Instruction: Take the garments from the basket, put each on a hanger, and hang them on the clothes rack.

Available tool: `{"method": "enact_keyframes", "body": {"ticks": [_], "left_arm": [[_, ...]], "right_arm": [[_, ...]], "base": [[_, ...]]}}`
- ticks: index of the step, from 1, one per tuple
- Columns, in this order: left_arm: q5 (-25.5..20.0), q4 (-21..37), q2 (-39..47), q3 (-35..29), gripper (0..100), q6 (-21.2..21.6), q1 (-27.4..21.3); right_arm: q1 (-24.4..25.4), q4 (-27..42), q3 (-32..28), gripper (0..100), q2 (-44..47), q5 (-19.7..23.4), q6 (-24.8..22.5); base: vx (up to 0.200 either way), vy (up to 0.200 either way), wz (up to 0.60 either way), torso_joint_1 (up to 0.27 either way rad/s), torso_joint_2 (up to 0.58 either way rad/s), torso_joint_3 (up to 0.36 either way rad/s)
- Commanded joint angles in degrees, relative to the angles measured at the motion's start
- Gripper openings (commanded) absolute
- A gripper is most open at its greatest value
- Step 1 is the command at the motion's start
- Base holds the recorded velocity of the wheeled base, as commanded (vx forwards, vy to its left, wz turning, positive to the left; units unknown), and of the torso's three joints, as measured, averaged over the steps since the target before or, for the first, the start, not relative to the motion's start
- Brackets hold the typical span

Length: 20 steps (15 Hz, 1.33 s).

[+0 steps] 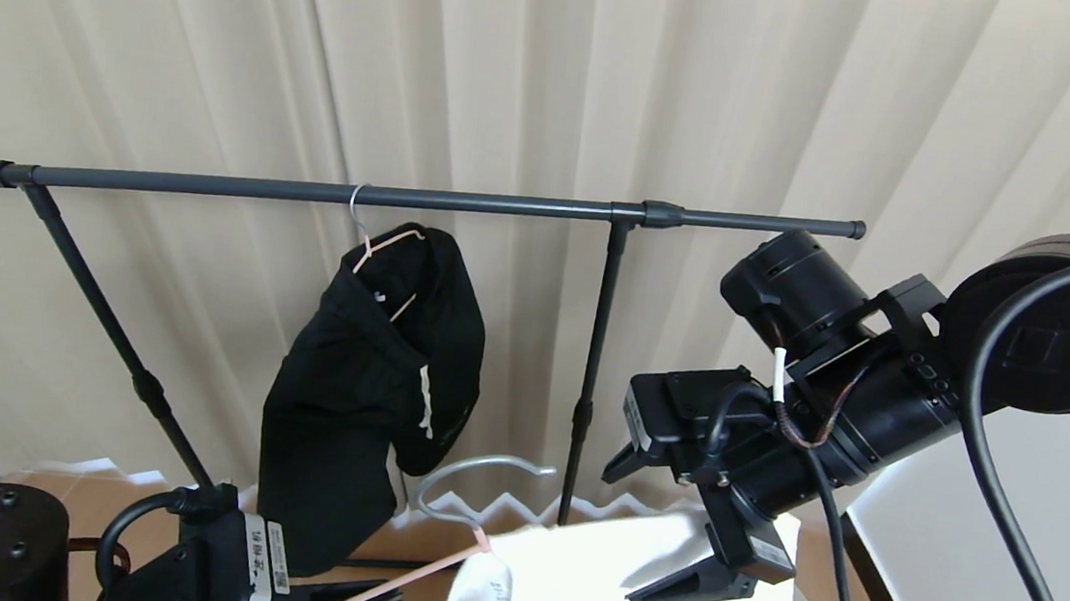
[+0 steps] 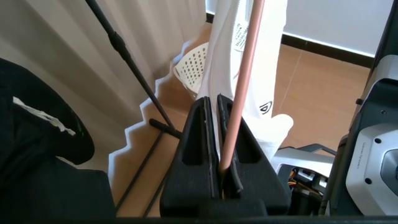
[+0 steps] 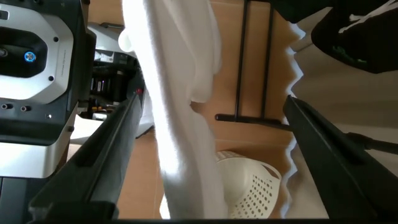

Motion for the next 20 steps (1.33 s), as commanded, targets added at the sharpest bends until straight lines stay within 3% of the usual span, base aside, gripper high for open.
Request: {"method": "enact_keyframes", "body": {"ticks": [1, 17, 18, 20], "left_arm": [[0.0, 0.0, 0.0, 0.0, 0, 0.0, 0.0], [0.0, -0.1, 0.1, -0.2, 0, -0.8, 0.3], [0.1, -0.1, 0.1, -0.2, 100, -0.9, 0.3], [0.0, -0.1, -0.2, -0.4, 100, -2.1, 0.3]], "right_arm": [[0.0, 0.0, 0.0, 0, -0.1, 0.0, 0.0], [-0.1, 0.4, 1.2, 0, -2.9, 0.0, 0.0], [-0.1, 0.2, 1.8, 0, -3.3, 0.0, 0.0], [-0.1, 0.2, 2.7, 0, -4.0, 0.0, -0.1]], "base": [[0.0, 0.0, 0.0, 0.0, 0.0, 0.0], [0.0, 0.0, 0.0, 0.0, 0.0, 0.0], [0.0, 0.0, 0.0, 0.0, 0.0, 0.0], [0.0, 0.0, 0.0, 0.0, 0.0, 0.0]]}}
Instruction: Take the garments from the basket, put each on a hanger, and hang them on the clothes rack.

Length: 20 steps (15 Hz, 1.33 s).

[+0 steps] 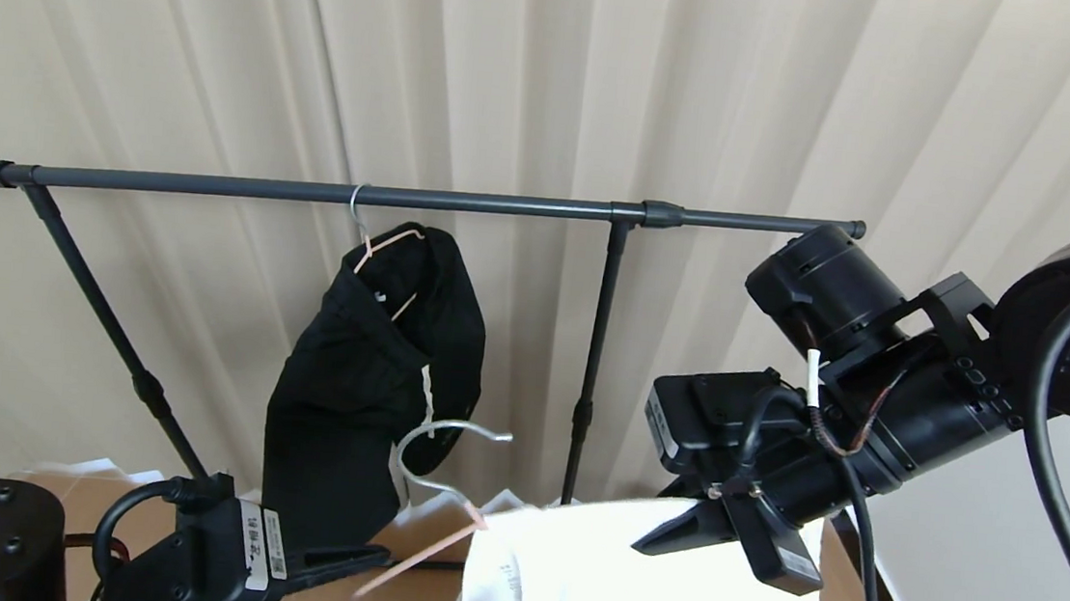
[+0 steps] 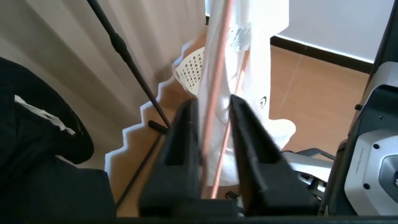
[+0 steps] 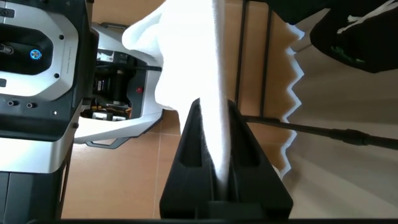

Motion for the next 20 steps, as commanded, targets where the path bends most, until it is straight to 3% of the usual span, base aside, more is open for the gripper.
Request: {"method": "enact_keyframes", "body": {"ticks": [1, 6, 8, 10, 12, 14, 16, 17, 18, 20], "left_arm": [[0.0, 0.1, -0.3, -0.1, 100, -0.4, -0.1], [-1.4, 0.1, -2.1, -0.2, 100, -0.8, 0.1], [-1.7, 0.1, -2.1, -1.3, 100, -4.6, 0.2], [-1.5, 0.2, -1.6, -3.5, 100, -9.7, 0.9], [-0.1, 2.2, -0.3, -8.1, 100, -13.5, 5.8], [2.1, 8.6, 0.6, -12.4, 100, -15.8, 8.3], [4.3, 15.7, 1.1, -16.1, 100, -17.7, 8.4], [6.2, 20.5, 2.7, -17.7, 100, -17.9, 7.7], [6.8, 20.9, 3.7, -17.8, 100, -17.9, 7.0], [12.3, 20.8, 10.7, -17.9, 100, -17.9, 5.4]], "right_arm": [[-0.1, -0.1, 1.5, 0, -1.5, 0.1, -0.1], [-1.9, -0.2, 3.5, 0, -3.5, -0.5, -0.1], [-3.1, -0.5, 3.3, 0, -4.9, -3.9, 0.1], [-5.0, -3.6, 4.9, 0, -7.3, -4.4, 0.2], [-6.5, -13.1, 10.8, 0, -10.3, -4.8, 3.5], [-7.6, -23.7, 18.0, 0, -11.9, -6.9, 4.6], [-8.2, -34.6, 25.3, 0, -12.9, -8.7, 5.3], [-8.2, -43.9, 31.3, 0, -13.0, -9.0, 8.1], [-8.2, -47.2, 33.0, 0, -12.8, -9.2, 8.9], [-8.2, -58.1, 39.5, 0, -12.2, -12.2, 9.8]], "base": [[0.0, 0.0, 0.0, 0.0, 0.0, 0.0], [0.0, 0.0, 0.0, 0.0, 0.0, 0.0], [0.0, 0.0, 0.0, 0.0, 0.0, 0.0], [0.0, 0.0, 0.0, 0.0, 0.0, 0.0], [0.0, 0.0, 0.0, 0.0, 0.0, 0.0], [0.0, 0.0, 0.0, 0.0, 0.0, 0.0], [0.0, 0.0, 0.0, 0.0, 0.0, 0.0], [0.0, 0.0, 0.0, 0.0, 0.0, 0.0], [0.0, 0.0, 0.0, 0.0, 0.0, 0.0], [0.0, 0.0, 0.0, 0.0, 0.0, 0.0]]}}
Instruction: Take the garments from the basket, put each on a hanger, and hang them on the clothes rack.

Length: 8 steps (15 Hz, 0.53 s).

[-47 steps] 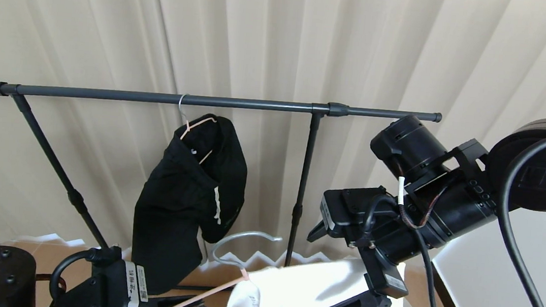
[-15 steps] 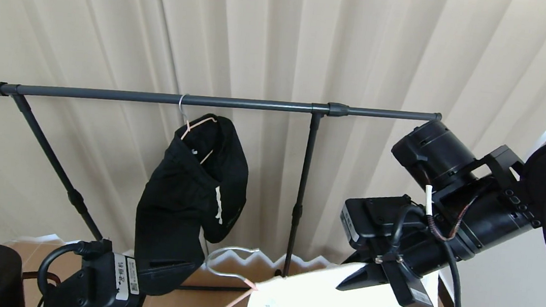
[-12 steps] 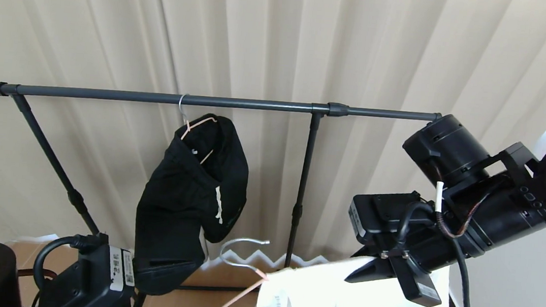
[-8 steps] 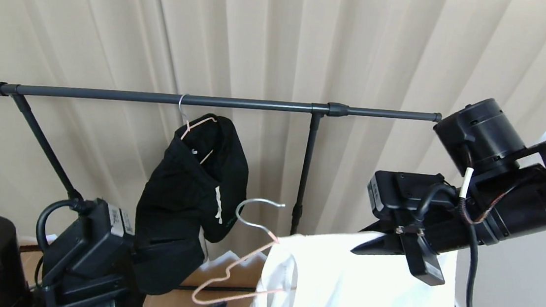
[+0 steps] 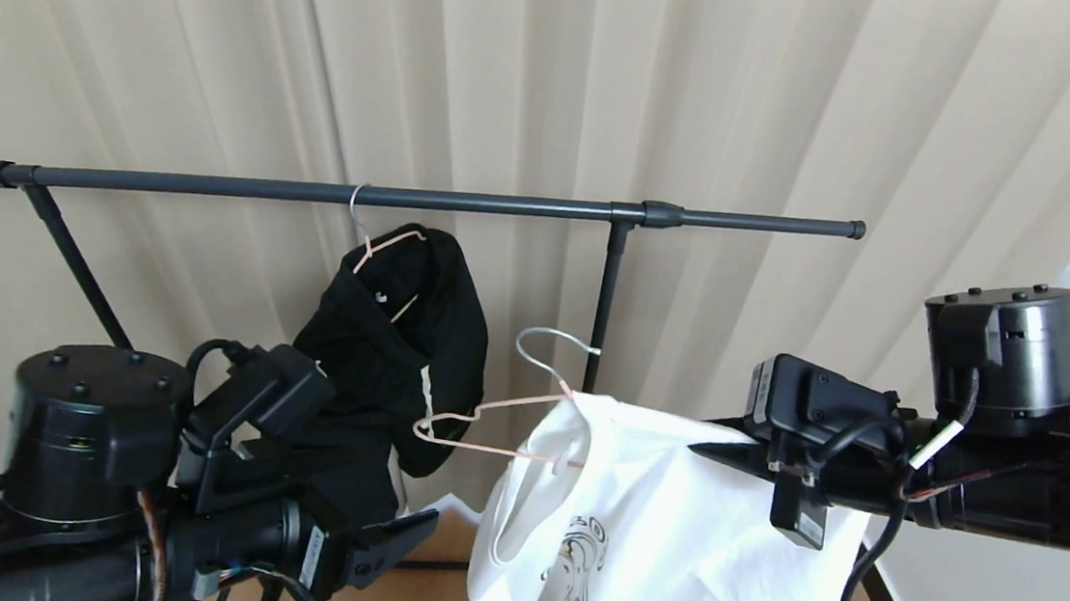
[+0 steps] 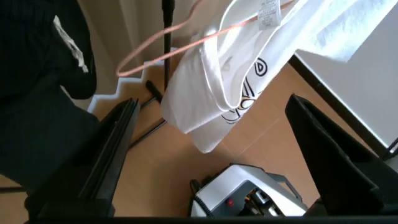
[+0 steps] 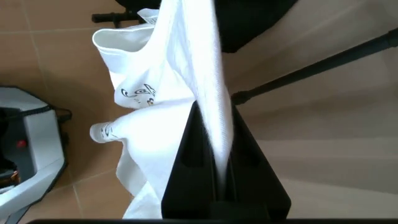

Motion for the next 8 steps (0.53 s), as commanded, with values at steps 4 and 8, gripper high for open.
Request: {"method": "enact_keyframes", "body": {"ticks": [4, 8], "left_arm": [[5.9, -2.1, 11.4, -0.3, 100, -1.9, -6.2], [11.6, -4.9, 17.6, -1.0, 100, -5.7, -9.4]], "right_arm": [[0.5, -8.8, 5.9, 0, 1.4, -3.3, 3.9], [3.3, -13.1, 5.8, 0, 2.4, -7.5, 11.5]], "base": [[0.0, 0.0, 0.0, 0.0, 0.0, 0.0], [0.0, 0.0, 0.0, 0.0, 0.0, 0.0]]}}
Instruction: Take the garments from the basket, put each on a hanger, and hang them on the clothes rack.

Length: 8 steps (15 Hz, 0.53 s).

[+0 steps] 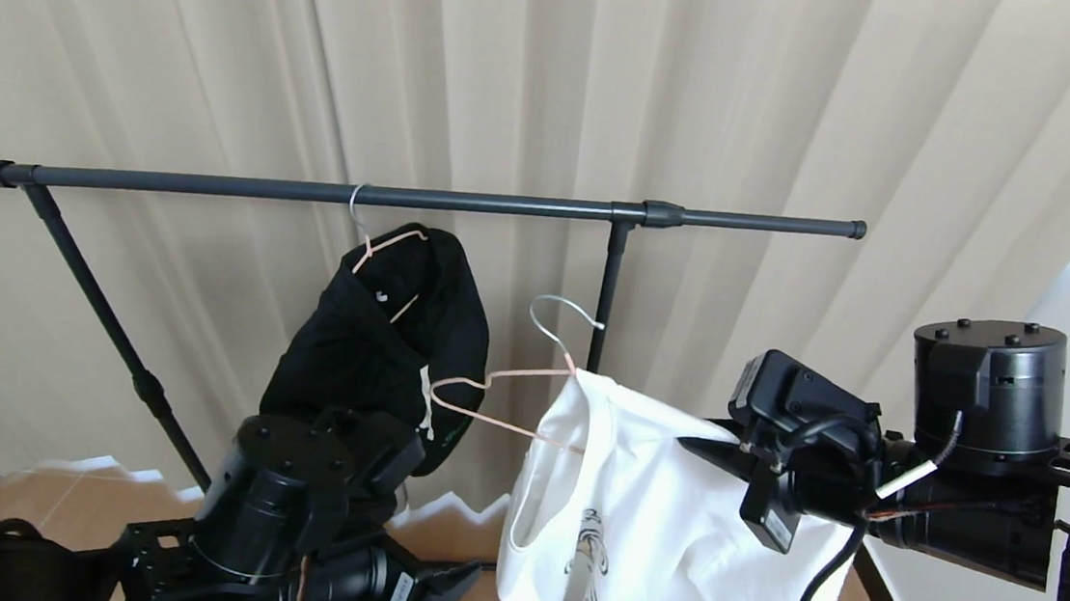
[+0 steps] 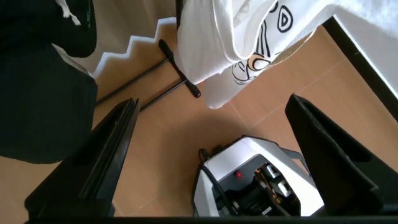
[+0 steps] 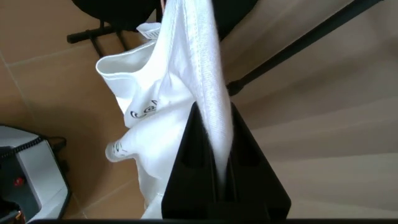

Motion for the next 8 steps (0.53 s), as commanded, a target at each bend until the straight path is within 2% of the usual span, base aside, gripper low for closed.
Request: {"method": "enact_keyframes", "body": {"ticks": [1, 2, 4, 8], "left_arm": [[2.1, -2.6, 5.4, -0.2, 100, -1.0, -1.5], [3.9, -5.8, 7.6, -0.1, 100, -1.1, -1.9], [4.5, -10.0, 10.5, -0.3, 100, -3.0, -2.1], [9.7, -10.8, 13.9, -2.8, 100, -6.0, -2.0]], "right_arm": [[1.2, -1.4, 0.1, 0, 0.7, -0.3, 0.7], [1.7, -1.7, 0.2, 0, 0.6, -0.7, 0.7], [2.2, -1.8, 0.2, 0, 0.5, -1.2, 0.8], [2.9, -1.9, 1.0, 0, -0.3, -1.1, 1.0]], "base": [[0.0, 0.0, 0.0, 0.0, 0.0, 0.0], [0.0, 0.0, 0.0, 0.0, 0.0, 0.0], [0.0, 0.0, 0.0, 0.0, 0.0, 0.0], [0.0, 0.0, 0.0, 0.0, 0.0, 0.0]]}}
